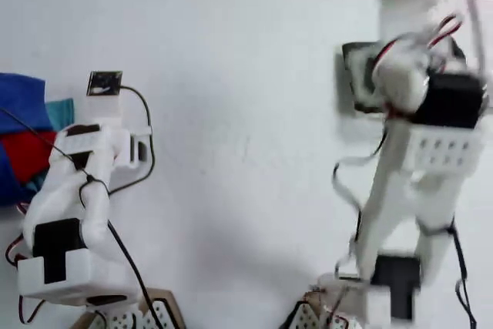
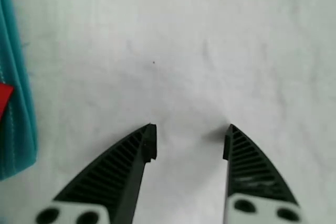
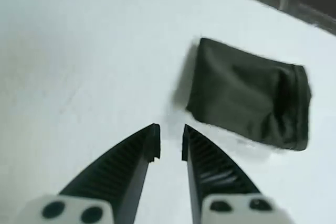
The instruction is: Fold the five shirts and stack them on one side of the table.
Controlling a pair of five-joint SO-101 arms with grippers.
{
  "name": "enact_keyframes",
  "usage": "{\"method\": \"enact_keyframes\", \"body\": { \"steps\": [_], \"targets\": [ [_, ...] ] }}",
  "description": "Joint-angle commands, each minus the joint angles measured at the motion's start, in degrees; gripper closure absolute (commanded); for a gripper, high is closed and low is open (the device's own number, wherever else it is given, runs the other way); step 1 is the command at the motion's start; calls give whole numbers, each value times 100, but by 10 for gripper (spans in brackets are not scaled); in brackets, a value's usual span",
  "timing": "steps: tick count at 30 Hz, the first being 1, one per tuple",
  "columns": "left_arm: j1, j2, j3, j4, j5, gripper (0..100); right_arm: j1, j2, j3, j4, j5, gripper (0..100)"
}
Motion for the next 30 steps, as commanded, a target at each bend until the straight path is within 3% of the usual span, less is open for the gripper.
{"method": "enact_keyframes", "body": {
  "steps": [1, 8, 15, 21, 30],
  "targets": [
    [114, -9, -136, 0, 0, 771, -523, -1051, 2884, -330, -62, 921],
    [114, -9, -136, 0, 0, 771, -980, -2185, 7253, -3275, -35, 956],
    [114, -9, -136, 0, 0, 771, -936, -3292, 9662, -5789, -70, 961],
    [114, -9, -136, 0, 0, 771, -945, -3459, 10822, -6897, -35, 961],
    [97, -9, -180, 44, 0, 771, -892, -3609, 10787, -6835, -62, 961]
  ]
}}
